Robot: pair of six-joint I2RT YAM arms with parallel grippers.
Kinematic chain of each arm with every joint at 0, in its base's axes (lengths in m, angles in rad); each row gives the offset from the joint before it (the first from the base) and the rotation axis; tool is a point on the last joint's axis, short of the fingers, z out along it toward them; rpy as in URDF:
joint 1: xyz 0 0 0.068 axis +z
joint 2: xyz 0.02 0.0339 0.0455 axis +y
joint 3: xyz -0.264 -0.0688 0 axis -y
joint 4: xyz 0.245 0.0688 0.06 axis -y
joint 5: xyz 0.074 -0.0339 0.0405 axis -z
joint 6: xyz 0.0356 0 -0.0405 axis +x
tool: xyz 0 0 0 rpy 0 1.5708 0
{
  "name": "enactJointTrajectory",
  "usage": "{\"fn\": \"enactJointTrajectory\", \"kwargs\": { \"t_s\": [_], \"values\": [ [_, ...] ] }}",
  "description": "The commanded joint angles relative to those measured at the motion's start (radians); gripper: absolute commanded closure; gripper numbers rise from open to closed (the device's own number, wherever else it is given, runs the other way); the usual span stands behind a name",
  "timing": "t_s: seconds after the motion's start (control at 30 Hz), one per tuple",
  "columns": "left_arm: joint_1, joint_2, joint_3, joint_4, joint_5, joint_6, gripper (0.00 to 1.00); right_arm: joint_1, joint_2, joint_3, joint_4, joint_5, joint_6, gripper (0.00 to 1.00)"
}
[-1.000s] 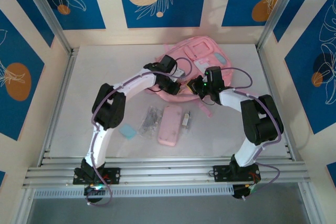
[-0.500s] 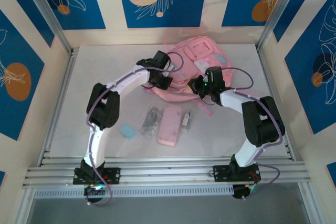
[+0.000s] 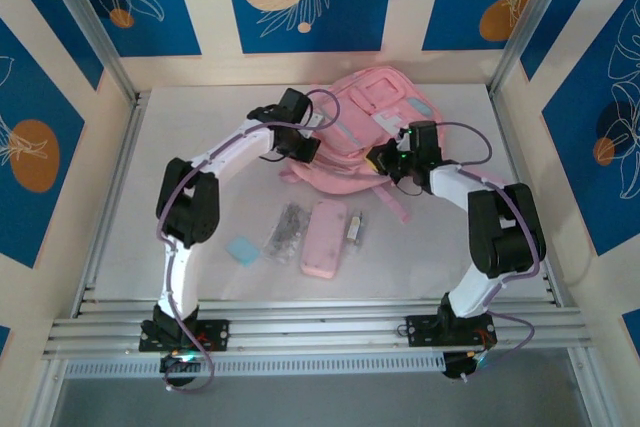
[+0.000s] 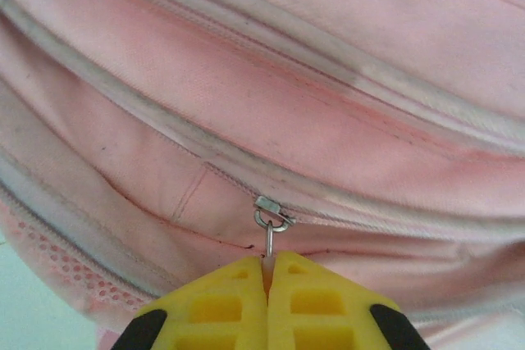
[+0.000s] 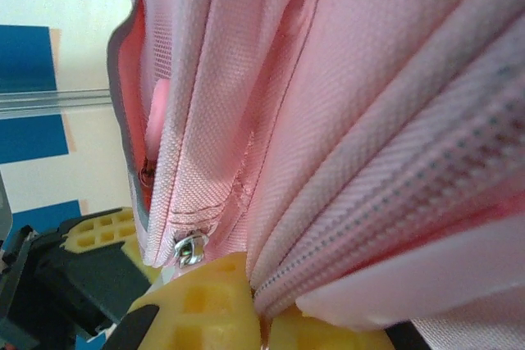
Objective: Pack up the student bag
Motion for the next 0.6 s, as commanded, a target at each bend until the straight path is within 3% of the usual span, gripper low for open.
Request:
{"fn": "enactJointTrajectory", "kwargs": {
  "t_s": [0.0, 0.27, 0.43, 0.57],
  "values": [
    [0.01, -0.116, -0.052, -0.075, 0.183, -0.006, 1.0, -0.086, 0.018, 0.1, 0.006, -0.106, -0.11, 1.0],
    [-0.081, -0.214, -0.102, 0.01, 0.404, -0.107, 1.0, -0.154, 0.104, 0.304, -0.186, -0.143, -0.201, 1.0],
    [-0.148, -0.153, -0.019, 0.049, 0.479, -0.152, 1.0, -0.172, 0.034, 0.27, -0.266, -0.051, -0.176, 0.88],
    [-0.191, -0.078, 0.119, 0.018, 0.501, -0.149, 1.0, -0.192, -0.08, 0.163, -0.262, -0.023, -0.15, 1.0]
  ]
}}
